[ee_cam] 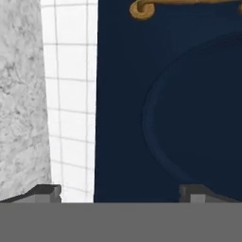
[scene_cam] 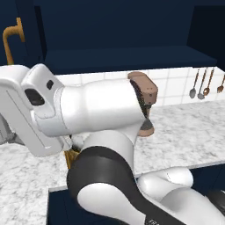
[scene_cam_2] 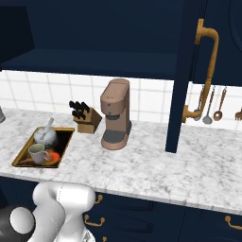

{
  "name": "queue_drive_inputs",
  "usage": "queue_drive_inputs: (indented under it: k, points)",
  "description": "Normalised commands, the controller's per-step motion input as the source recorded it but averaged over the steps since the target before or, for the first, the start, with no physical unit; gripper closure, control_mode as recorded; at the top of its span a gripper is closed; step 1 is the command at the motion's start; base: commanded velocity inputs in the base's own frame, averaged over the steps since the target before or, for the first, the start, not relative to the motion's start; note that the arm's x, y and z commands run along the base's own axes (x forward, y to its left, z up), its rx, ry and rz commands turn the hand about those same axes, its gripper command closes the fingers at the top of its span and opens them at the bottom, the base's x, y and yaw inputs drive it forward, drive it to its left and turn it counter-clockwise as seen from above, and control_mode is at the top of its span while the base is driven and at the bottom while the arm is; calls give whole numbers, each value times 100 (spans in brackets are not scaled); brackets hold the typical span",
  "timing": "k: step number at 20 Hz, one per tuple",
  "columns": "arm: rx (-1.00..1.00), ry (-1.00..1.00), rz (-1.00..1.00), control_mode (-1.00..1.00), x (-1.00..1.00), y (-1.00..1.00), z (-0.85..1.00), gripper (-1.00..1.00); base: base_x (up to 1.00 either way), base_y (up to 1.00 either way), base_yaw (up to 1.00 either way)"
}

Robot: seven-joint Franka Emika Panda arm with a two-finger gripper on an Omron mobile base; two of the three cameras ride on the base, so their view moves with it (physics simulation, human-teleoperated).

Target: Pick the kettle from the counter and place it on the tray. Then pick the mug from the cabinet and place it on the tray. Then close the cabinet doors.

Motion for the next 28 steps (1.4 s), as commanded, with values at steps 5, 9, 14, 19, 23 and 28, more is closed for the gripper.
queue_drive_inputs:
  k: [5,9,14,19,23,28]
  points:
    - [2,1,-33,-100,38,51,-28,-100,0,0,0]
    - [1,11,-35,-100,39,31,-28,-100,0,0,0]
    - [1,7,-30,-100,29,4,-7,-100,0,0,0]
    - [0,0,-35,-100,18,-8,2,-100,0,0,0]
    - [0,0,-25,-100,32,-17,-1,-100,0,0,0]
    - [0,0,-13,-100,39,-15,0,-100,0,0,0]
